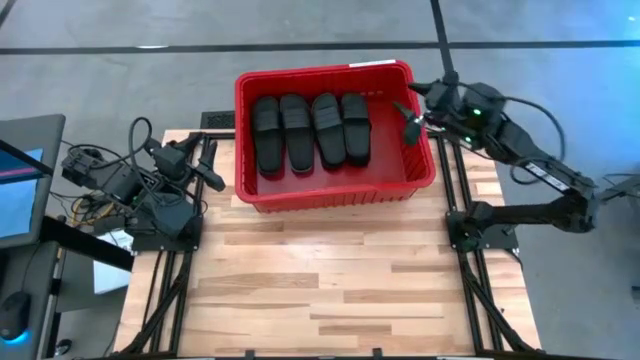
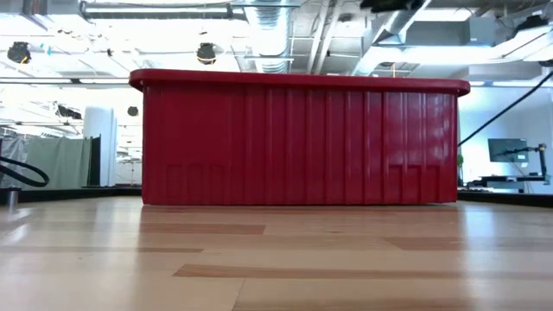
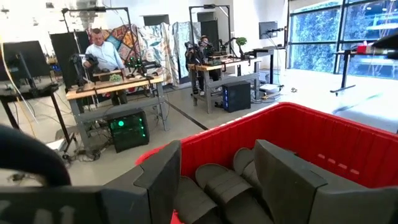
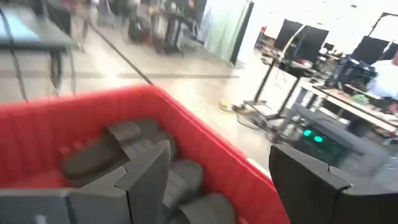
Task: Pick and place slides into bin
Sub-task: Return to Home Position
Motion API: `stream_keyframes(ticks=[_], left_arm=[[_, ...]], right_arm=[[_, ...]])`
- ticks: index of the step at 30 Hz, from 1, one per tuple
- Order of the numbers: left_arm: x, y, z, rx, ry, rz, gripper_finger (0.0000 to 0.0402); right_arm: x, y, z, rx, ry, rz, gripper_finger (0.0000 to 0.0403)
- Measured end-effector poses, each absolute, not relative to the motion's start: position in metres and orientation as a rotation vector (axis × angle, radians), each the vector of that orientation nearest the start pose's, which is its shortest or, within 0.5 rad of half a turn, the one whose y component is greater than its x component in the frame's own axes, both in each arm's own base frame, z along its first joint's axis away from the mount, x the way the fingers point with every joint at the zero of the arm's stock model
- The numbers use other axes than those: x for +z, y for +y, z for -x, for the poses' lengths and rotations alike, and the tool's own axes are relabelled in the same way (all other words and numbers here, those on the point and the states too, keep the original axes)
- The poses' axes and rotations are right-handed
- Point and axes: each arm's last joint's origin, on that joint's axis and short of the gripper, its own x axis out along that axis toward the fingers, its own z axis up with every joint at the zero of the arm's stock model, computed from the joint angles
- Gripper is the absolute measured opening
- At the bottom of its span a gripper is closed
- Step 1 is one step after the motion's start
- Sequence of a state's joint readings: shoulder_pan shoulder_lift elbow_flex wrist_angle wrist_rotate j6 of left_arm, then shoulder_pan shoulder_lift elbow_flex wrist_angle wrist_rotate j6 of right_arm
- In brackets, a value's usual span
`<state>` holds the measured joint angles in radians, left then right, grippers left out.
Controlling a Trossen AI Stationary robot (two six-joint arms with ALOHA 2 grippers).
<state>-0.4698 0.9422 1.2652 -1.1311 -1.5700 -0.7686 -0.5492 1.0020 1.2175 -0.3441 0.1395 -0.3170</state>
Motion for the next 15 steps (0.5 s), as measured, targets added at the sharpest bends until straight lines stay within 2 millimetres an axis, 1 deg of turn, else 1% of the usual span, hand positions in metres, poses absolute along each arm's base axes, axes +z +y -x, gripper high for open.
stream_keyframes(ticks=[4, 9, 12, 15], left_arm=[[0.404, -0.029, -0.122, 1.101, 0.039, -0.065, 0.0192], [0.406, -0.030, -0.124, 1.102, -0.022, 0.034, 0.0192], [0.407, -0.033, -0.129, 1.102, -0.018, 0.028, 0.0192], [0.408, -0.036, -0.136, 1.100, 0.003, -0.003, 0.0192]], right_arm=[[0.437, -0.090, -0.152, -0.638, 0.140, 0.235, 0.0260], [0.449, -0.072, -0.128, -0.624, 0.028, 0.169, 0.0260], [0.452, -0.063, -0.115, -0.612, -0.021, 0.104, 0.0260], [0.453, -0.055, -0.105, -0.574, -0.048, 0.053, 0.0260]])
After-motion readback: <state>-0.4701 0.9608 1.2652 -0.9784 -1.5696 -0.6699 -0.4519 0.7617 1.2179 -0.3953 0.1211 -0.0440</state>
